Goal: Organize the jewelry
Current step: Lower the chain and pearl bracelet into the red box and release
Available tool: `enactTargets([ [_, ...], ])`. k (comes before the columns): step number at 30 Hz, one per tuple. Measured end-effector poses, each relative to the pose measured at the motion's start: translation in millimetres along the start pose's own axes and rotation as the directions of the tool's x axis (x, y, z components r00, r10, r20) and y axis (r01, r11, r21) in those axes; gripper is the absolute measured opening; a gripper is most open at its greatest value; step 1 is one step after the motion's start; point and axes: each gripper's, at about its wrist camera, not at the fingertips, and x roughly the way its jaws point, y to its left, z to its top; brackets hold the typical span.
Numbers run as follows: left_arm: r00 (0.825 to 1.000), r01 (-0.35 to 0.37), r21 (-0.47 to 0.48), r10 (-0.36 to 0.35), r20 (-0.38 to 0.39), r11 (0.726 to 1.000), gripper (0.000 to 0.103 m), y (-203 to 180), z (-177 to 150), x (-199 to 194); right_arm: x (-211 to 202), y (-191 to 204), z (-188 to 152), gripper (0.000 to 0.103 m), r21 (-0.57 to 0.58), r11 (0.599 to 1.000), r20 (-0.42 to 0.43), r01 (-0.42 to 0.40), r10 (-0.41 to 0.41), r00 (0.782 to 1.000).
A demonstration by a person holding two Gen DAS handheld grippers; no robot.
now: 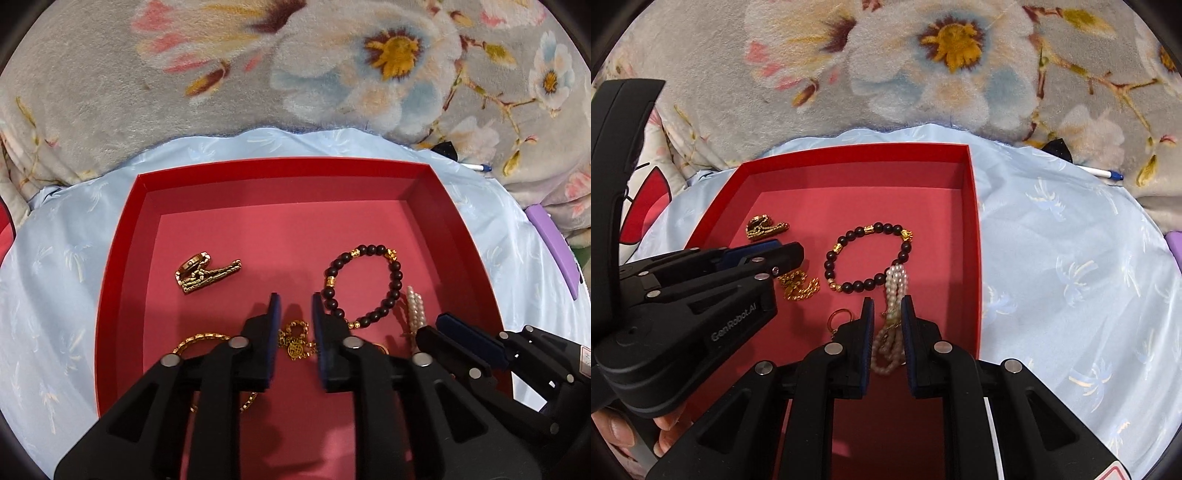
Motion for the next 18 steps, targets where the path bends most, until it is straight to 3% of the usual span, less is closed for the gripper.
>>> enactTargets([
  [9, 0.998, 0.001, 0.024, -0.002, 0.063, 1.000, 0.022, -0.7, -6.3, -33.2, -22.6, -7.8, -3.7, 0.015, 0.024, 0.999, 0.027, -0.022, 0.022, 0.999],
  [11, 0.997, -0.006, 0.046, 0.003, 0.081, 0.999, 0.025, -0.4, -14.5, -50.2, -36.2, -10.4, -9.4, 0.015, 0.026, 0.999, 0.039, -0.032, 0.031, 0.999],
  [13, 0.994, -0.012, 0.058, 0.006, 0.109, 0.998, 0.036, 1.2, -26.0, -70.8, -56.3, -13.3, -20.5, 0.016, 0.025, 0.999, 0.060, -0.034, 0.033, 0.998],
  [18, 0.989, -0.027, 0.073, 0.016, 0.147, 0.997, 0.037, 7.5, -64.9, -117.2, -102.1, -12.7, -57.7, 0.018, 0.010, 0.999, 0.088, -0.033, 0.032, 0.996],
])
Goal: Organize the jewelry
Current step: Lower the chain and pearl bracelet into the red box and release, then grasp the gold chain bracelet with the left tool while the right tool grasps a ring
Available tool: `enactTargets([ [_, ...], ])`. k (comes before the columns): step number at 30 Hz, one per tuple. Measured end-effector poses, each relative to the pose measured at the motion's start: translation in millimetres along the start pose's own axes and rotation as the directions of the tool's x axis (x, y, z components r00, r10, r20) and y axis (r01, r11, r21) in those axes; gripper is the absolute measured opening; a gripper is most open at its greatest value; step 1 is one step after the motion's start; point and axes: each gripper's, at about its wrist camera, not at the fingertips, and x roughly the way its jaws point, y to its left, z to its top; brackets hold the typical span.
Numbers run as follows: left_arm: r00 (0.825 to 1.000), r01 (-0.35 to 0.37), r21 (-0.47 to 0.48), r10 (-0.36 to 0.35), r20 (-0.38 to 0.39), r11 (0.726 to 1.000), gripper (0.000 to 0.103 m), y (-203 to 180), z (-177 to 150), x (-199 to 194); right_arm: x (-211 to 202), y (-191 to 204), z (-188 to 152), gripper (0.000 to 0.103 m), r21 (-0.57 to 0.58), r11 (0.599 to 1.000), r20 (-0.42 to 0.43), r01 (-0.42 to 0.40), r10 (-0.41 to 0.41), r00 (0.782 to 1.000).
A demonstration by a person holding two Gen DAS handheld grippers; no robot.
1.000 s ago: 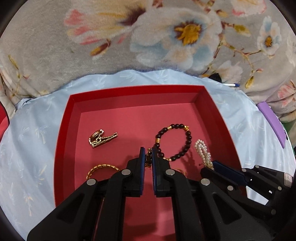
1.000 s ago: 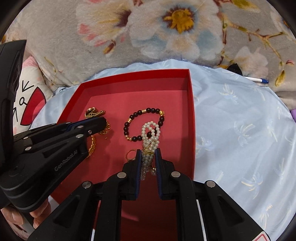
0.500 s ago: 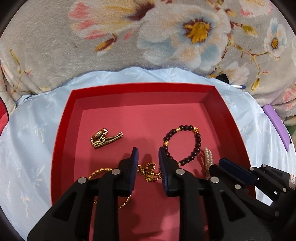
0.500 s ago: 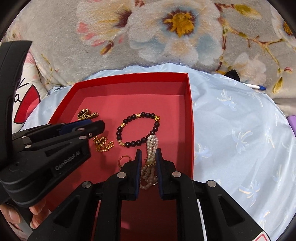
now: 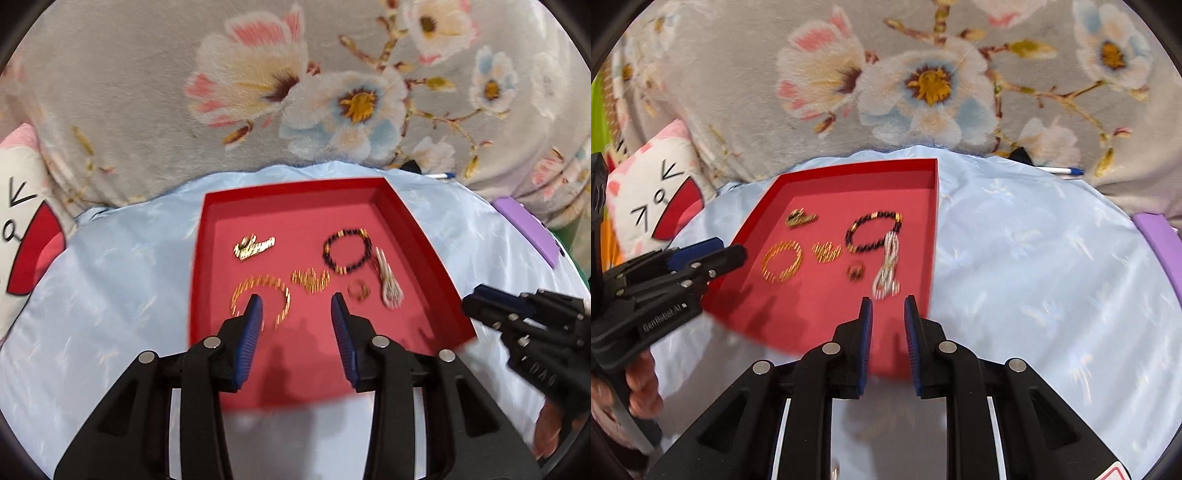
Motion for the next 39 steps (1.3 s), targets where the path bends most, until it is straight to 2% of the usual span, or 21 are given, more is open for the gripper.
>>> enactTargets([
  [5, 1.000, 0.015, -0.009, -0.016, -0.018, 1.000, 0.037, 3.6, -47.3, -38.0, -41.6, 12.0, -48.7, 0.027, -0.018, 1.000, 0.003, -0.008, 0.008, 1.000],
  [8, 0.999, 0.024, -0.001, -0.024, -0.029, 1.000, 0.037, 2.3, -75.6, -55.6, -55.8, 19.2, -76.8, 0.027, -0.032, 0.999, 0.000, 0.004, -0.004, 1.000],
  [12, 0.999, 0.028, 0.014, -0.028, -0.034, 1.000, 0.049, -4.5, -108.4, -75.2, -65.6, 24.4, -110.4, 0.027, -0.040, 0.999, -0.033, -0.018, 0.017, 0.999],
  [17, 0.992, 0.095, -0.013, -0.096, -0.086, 0.995, 0.049, -10.5, -139.4, -85.4, -63.4, 26.7, -146.1, 0.027, -0.038, 0.999, -0.086, -0.032, 0.029, 0.996],
  [23, 0.980, 0.148, 0.003, -0.146, -0.134, 0.989, 0.049, -25.5, -167.2, -91.2, -60.8, 21.2, -161.5, 0.027, -0.006, 1.000, -0.120, -0.028, 0.027, 0.992],
  [28, 0.981, 0.136, 0.052, -0.128, -0.143, 0.989, 0.049, -39.1, -176.3, -87.8, -65.1, 26.7, -160.9, 0.027, -0.028, 0.999, -0.099, -0.023, 0.020, 0.995],
  [31, 0.977, 0.144, 0.073, -0.130, -0.170, 0.987, 0.041, -45.7, -182.0, -80.5, -64.8, 28.1, -160.4, 0.027, -0.037, 0.999, -0.099, -0.025, 0.021, 0.995],
  [36, 0.986, 0.100, 0.138, -0.079, -0.149, 0.985, 0.031, -57.5, -185.7, -78.6, -62.9, 31.6, -160.9, 0.027, -0.050, 0.998, -0.104, -0.033, 0.027, 0.994],
  [39, 0.985, 0.112, 0.147, -0.090, -0.149, 0.983, 0.018, -61.3, -185.1, -79.6, -61.8, 34.6, -161.7, 0.027, -0.057, 0.998, -0.108, -0.036, 0.029, 0.994],
])
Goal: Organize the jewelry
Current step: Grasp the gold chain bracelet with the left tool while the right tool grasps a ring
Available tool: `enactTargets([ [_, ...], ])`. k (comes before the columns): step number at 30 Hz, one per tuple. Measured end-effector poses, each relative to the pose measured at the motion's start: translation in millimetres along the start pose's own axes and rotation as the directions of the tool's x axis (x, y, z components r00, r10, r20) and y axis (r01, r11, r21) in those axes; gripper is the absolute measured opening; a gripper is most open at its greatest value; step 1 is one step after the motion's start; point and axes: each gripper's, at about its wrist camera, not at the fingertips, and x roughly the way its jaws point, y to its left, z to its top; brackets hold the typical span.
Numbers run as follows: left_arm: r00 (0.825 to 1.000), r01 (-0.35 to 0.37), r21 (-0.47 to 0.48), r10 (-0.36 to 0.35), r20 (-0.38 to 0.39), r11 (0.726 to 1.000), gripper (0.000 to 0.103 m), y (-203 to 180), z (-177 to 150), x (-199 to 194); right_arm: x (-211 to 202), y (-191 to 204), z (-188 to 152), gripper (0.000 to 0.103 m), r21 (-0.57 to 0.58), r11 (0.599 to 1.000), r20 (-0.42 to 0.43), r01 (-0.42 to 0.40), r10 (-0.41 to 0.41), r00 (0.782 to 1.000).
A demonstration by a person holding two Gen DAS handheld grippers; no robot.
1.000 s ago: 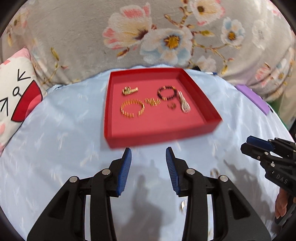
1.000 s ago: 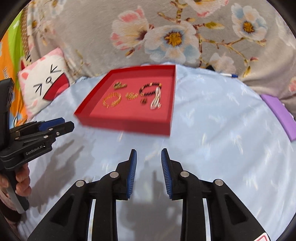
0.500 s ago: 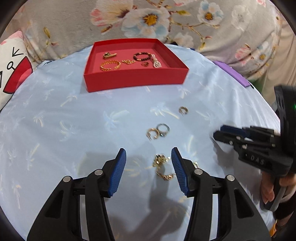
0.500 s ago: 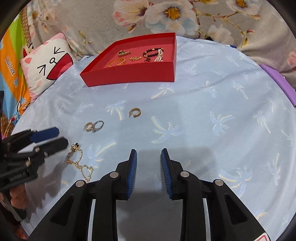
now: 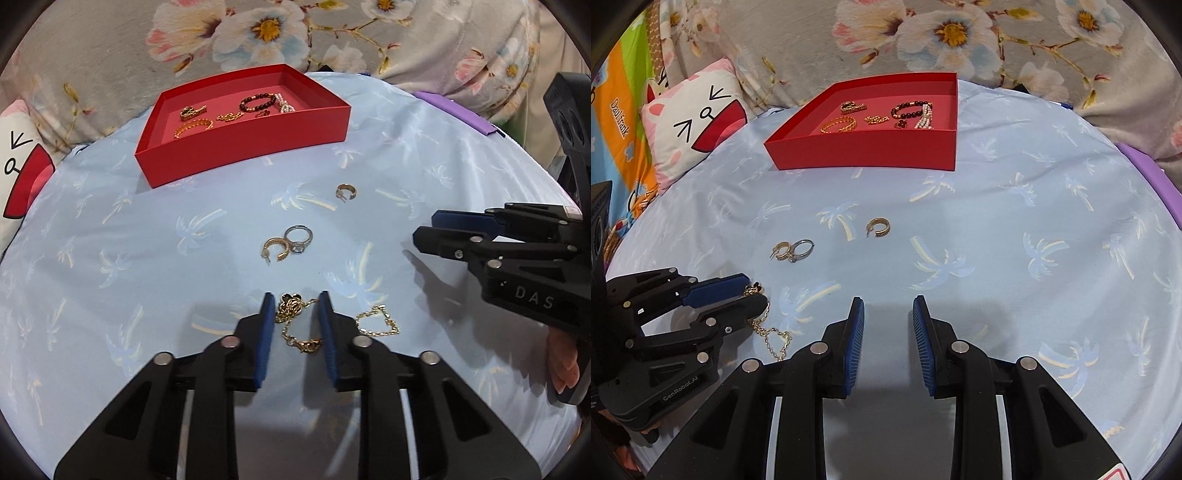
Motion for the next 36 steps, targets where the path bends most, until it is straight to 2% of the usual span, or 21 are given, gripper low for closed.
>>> enactTargets([
  [2, 1.000, 0.011, 0.004, -0.011, 0.001, 1.000, 0.007, 0.1, 1.0, 0.3, 1.3, 1.6, -0.4, 0.027, -0.004, 1.000, -0.003, -0.001, 0.001, 1.000],
  [4, 1.000, 0.017, 0.001, -0.017, 0.002, 1.000, 0.005, 0.8, 0.7, 0.0, 1.9, 2.6, -1.1, 0.027, -0.007, 1.000, -0.005, -0.001, 0.001, 1.000],
  [9, 0.999, 0.047, -0.039, -0.047, 0.007, 0.998, 0.004, 10.9, 3.8, -5.3, 1.9, 4.0, -1.8, 0.027, -0.014, 1.000, -0.002, -0.012, 0.012, 1.000],
  [20, 0.990, -0.003, -0.171, 0.026, 0.136, 0.985, 0.004, 59.5, 22.4, -49.8, 18.7, 43.7, 8.8, 0.027, -0.058, 0.990, -0.033, -0.128, 0.126, 0.991],
  [26, 0.991, -0.005, -0.192, 0.030, 0.129, 0.981, 0.004, 70.7, 20.5, -47.1, 34.5, 60.3, 20.0, 0.026, -0.096, 0.992, -0.033, -0.085, 0.083, 0.996],
  [31, 0.991, 0.001, -0.196, 0.025, 0.132, 0.981, 0.004, 73.5, 19.7, -48.2, 43.2, 68.4, 26.9, 0.025, -0.104, 0.991, -0.036, -0.087, 0.083, 0.996],
  [36, 0.992, 0.004, -0.191, 0.021, 0.128, 0.982, 0.004, 72.2, 18.4, -47.0, 47.0, 70.1, 29.9, 0.013, -0.114, 0.991, -0.029, -0.067, 0.064, 0.998],
])
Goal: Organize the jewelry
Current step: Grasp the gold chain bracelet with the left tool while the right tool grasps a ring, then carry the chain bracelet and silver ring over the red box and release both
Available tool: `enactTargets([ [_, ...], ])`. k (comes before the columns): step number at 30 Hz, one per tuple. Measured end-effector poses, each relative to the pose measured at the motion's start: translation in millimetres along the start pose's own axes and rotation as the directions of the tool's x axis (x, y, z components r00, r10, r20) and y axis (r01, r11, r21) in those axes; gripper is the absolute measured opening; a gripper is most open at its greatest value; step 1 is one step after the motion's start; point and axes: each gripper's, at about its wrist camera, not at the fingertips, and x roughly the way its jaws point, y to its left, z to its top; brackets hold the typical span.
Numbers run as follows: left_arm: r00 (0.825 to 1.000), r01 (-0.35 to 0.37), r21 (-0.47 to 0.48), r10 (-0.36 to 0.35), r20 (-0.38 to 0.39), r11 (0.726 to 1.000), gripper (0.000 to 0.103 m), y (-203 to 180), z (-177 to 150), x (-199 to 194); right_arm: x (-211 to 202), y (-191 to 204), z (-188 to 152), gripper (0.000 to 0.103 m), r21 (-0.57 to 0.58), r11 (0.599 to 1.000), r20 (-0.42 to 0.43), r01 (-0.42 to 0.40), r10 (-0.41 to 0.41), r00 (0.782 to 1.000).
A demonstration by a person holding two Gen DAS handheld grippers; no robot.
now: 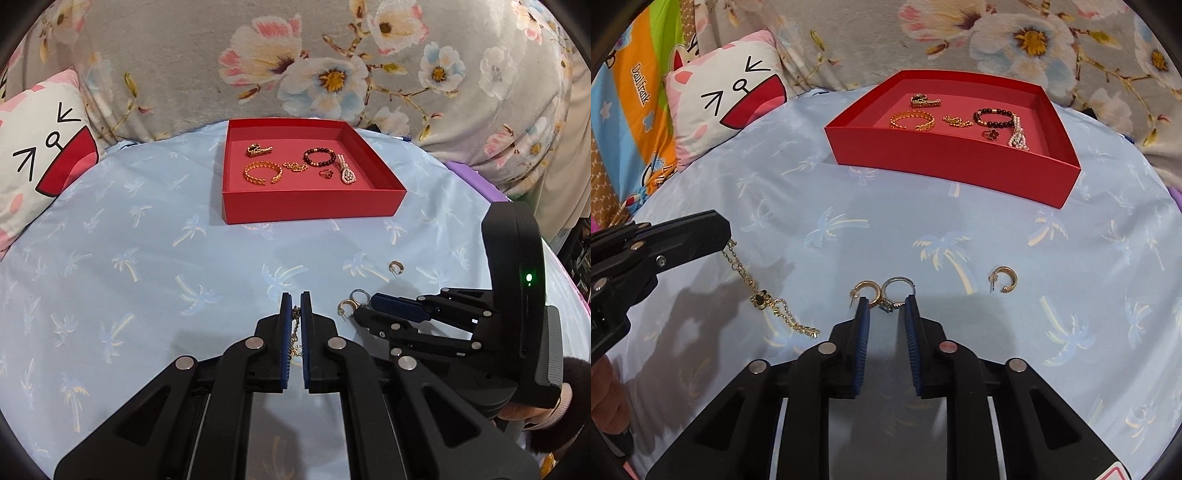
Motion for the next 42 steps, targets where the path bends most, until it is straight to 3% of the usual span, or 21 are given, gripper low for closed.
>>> enactTargets([
  [3, 1.000, 0.003, 0.001, -0.003, -0.002, 1.000, 0.004, -1.4, -0.8, -0.3, 0.9, -7.3, 1.6, 0.007, 0.019, 1.000, 0.000, -0.002, 0.002, 1.000],
  [13, 0.999, -0.003, -0.037, 0.004, 0.034, 0.999, 0.004, 10.2, 5.5, -10.8, -4.4, -16.2, 2.0, 0.005, 0.034, 0.999, 0.022, 0.016, -0.017, 1.000],
  [14, 0.999, -0.006, -0.044, 0.008, 0.042, 0.999, 0.004, 13.1, 6.5, -13.0, -6.3, -18.2, 1.7, 0.000, 0.038, 0.999, 0.025, 0.014, -0.015, 1.000],
  [23, 0.997, -0.011, -0.096, 0.018, 0.078, 0.995, 0.004, 31.0, 12.6, -24.0, -16.0, -31.3, -3.4, 0.000, 0.058, 0.998, 0.042, 0.011, -0.013, 0.999],
  [27, 0.997, -0.008, -0.094, 0.014, 0.073, 0.996, 0.004, 31.0, 12.7, -23.6, -11.4, -23.1, -3.8, 0.012, 0.038, 0.999, 0.034, 0.014, -0.016, 0.999],
  [31, 0.998, -0.001, -0.084, 0.007, 0.064, 0.996, 0.004, 27.8, 10.8, -21.8, -3.4, -13.5, 1.1, 0.013, 0.029, 0.999, 0.017, 0.029, -0.029, 0.999],
  [37, 0.998, 0.007, -0.081, -0.002, 0.060, 0.997, 0.004, 23.8, 10.5, -20.3, 5.8, -8.6, 8.1, 0.024, 0.052, 0.997, 0.004, 0.060, -0.060, 0.998],
  [40, 0.998, 0.012, -0.074, -0.008, 0.054, 0.997, 0.004, 20.3, 9.7, -19.1, 9.7, -8.1, 12.5, 0.024, 0.058, 0.995, 0.006, 0.077, -0.078, 0.997],
  [42, 0.999, 0.016, -0.069, -0.012, 0.052, 0.998, 0.004, 18.1, 8.8, -18.6, 11.6, -8.2, 14.7, 0.017, 0.060, 0.995, 0.006, 0.086, -0.086, 0.996],
])
